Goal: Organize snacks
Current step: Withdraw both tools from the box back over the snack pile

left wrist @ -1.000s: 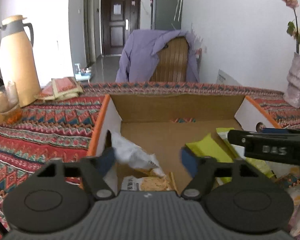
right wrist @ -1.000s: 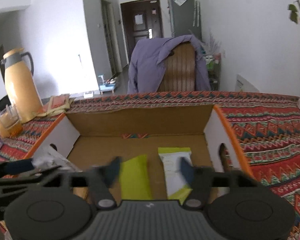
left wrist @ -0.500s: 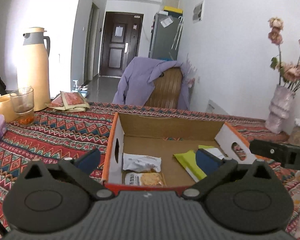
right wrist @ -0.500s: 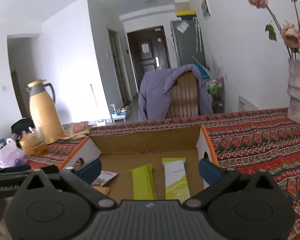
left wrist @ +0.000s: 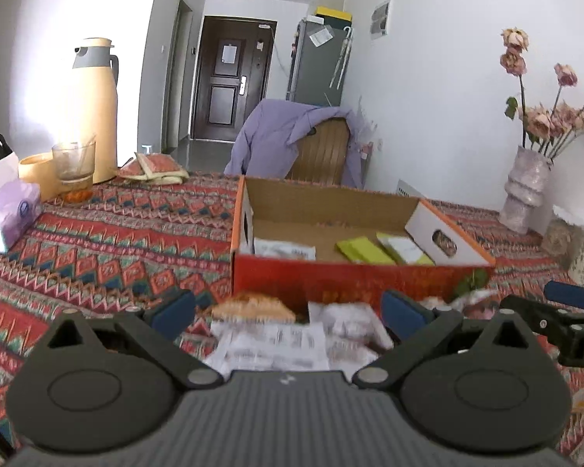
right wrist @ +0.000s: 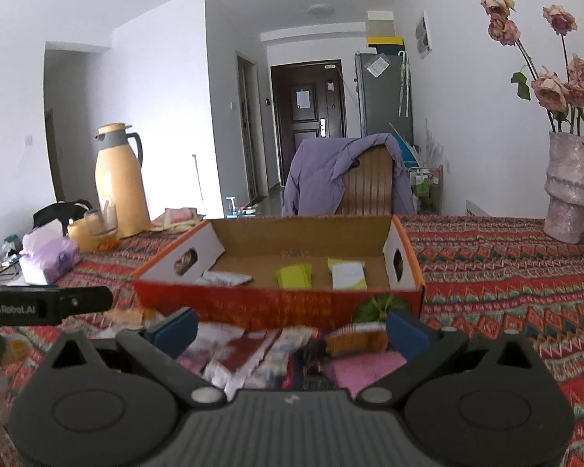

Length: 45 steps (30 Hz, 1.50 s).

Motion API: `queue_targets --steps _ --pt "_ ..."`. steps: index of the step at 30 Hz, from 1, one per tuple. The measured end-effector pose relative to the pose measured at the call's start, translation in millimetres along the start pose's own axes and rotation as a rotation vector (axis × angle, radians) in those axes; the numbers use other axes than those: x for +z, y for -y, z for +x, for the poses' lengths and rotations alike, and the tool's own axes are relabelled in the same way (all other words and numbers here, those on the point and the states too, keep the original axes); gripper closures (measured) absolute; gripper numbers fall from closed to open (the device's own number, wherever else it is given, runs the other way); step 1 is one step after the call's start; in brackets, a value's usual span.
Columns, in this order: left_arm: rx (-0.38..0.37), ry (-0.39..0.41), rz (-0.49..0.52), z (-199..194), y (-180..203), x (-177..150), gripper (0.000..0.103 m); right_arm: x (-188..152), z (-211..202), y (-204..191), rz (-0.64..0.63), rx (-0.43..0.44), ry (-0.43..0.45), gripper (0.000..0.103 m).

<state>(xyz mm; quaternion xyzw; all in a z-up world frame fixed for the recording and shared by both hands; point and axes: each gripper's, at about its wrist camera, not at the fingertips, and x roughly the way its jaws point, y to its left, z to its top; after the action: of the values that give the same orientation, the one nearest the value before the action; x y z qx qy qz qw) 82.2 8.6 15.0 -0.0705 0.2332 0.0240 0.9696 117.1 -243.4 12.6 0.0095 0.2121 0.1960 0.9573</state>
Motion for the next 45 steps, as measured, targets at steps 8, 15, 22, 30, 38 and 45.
queue_targets --steps 8,15,22,30,38,45 --pt "-0.010 -0.036 0.010 -12.4 -5.2 -29.8 0.000 -29.2 -20.0 -10.4 -0.034 0.007 -0.028 0.000" --pt "-0.001 -0.046 0.010 -12.7 -7.2 -46.9 0.000 -53.7 -17.5 -14.9 -0.022 0.022 -0.098 0.000" --pt "0.014 -0.051 0.019 -6.7 -8.2 -57.0 0.000 -59.6 -3.6 -22.2 -0.050 0.009 -0.153 0.000" --pt "-0.003 -0.032 0.011 -7.7 -9.5 -59.5 0.000 -60.0 30.4 -26.8 -0.027 -0.015 -0.252 0.000" --pt "-0.011 -0.041 -0.012 -6.1 -12.7 -58.8 0.000 -53.9 62.3 -31.6 -0.003 -0.081 -0.294 0.001" --pt "-0.024 -0.055 -0.040 -4.5 -17.3 -58.7 0.000 -56.8 66.6 -33.7 -0.035 -0.083 -0.296 0.006"
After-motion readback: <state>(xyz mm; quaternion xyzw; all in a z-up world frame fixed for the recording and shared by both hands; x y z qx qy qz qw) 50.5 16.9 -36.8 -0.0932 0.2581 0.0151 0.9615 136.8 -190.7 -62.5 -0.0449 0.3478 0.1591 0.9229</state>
